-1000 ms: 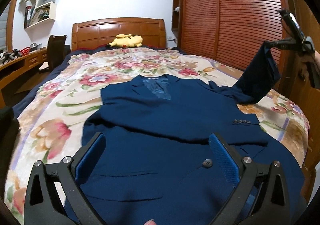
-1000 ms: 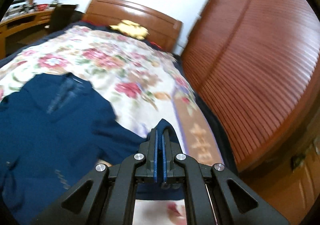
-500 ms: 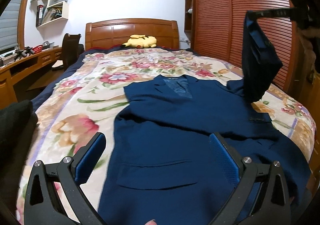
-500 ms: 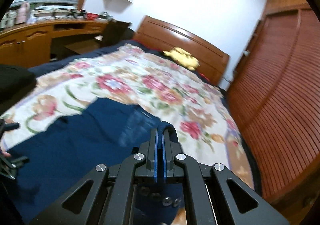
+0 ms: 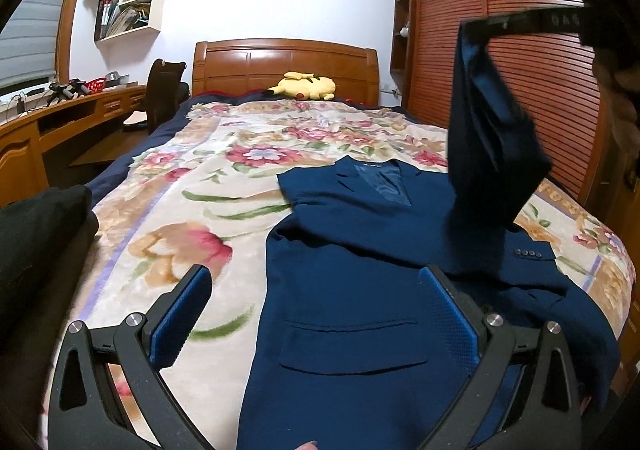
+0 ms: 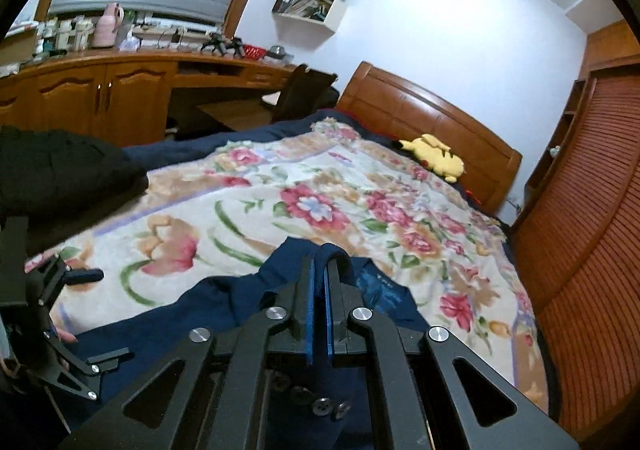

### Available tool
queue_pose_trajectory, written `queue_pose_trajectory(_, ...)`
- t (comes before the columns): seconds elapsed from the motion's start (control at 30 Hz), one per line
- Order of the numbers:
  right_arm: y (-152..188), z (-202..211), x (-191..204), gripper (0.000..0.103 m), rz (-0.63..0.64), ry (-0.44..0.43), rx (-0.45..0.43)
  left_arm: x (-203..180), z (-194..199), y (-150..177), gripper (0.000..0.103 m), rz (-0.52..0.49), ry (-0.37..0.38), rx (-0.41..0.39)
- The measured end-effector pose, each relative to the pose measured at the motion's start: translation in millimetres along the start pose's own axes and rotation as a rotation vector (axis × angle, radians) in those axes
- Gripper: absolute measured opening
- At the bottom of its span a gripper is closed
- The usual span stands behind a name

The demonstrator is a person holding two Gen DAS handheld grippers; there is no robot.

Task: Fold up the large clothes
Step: 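Lay the held sleeve across the jacket front and open the right tool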

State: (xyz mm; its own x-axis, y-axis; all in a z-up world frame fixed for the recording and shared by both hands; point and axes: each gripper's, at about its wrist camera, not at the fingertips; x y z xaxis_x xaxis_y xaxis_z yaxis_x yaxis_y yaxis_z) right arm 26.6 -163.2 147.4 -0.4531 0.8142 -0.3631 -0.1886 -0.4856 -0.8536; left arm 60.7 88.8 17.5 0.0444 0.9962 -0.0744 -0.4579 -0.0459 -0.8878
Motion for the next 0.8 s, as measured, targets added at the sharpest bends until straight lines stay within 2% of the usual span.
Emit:
queue_pose_trajectory(0.03, 0.9, -0.1, -2.8, 0.006, -0.012, -0.007, 0.016, 0.4, 0.7, 0.5, 0.103, -0.002, -0.002, -0.002)
queue_pose_trajectory(0.1, -0.3, 2.7, -5.7, 0.021, -0.031, -0.001, 0.018, 0.6, 0.2, 0.6, 0.103, -0.003, -0.002, -0.003)
queue_pose_trajectory(0.17, 0.2, 11.7, -9.8, 0.052, -0.042, -0.005, -0.005, 0.3, -0.7, 0.7, 0.103, -0.003, -0.002, -0.001)
queue_pose_trajectory(0.23, -1.9, 14.4, -11.2, 0.064, -0.045, -0.003, -0.021, 1.0, -1.3, 0.3, 0.103, -0.006, -0.002, -0.001)
queue_pose_trajectory(0.47, 23.7, 1.2, -16.8, 0.064, -0.059, 0.030, 0.040, -5.8, -7.1, 1.9, 0.103, -0.028, -0.006, 0.015)
queue_pose_trajectory(0.8, 90.6, -22.7, -37.4, 0.064, -0.172, 0.023, 0.178, -19.1, -17.2, 8.6, 0.103, -0.062, 0.004, 0.060)
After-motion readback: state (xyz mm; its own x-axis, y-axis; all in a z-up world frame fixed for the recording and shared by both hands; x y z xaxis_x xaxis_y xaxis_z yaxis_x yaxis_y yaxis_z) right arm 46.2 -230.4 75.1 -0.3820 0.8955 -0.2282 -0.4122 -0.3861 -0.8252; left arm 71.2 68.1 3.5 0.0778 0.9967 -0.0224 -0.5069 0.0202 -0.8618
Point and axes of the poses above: each gripper's, at about its wrist camera, not at the fingertips, and z roughly against the way its jaws point, x to its left, y to its underside, and after that the axes turned 1 degree about -y, right-handed
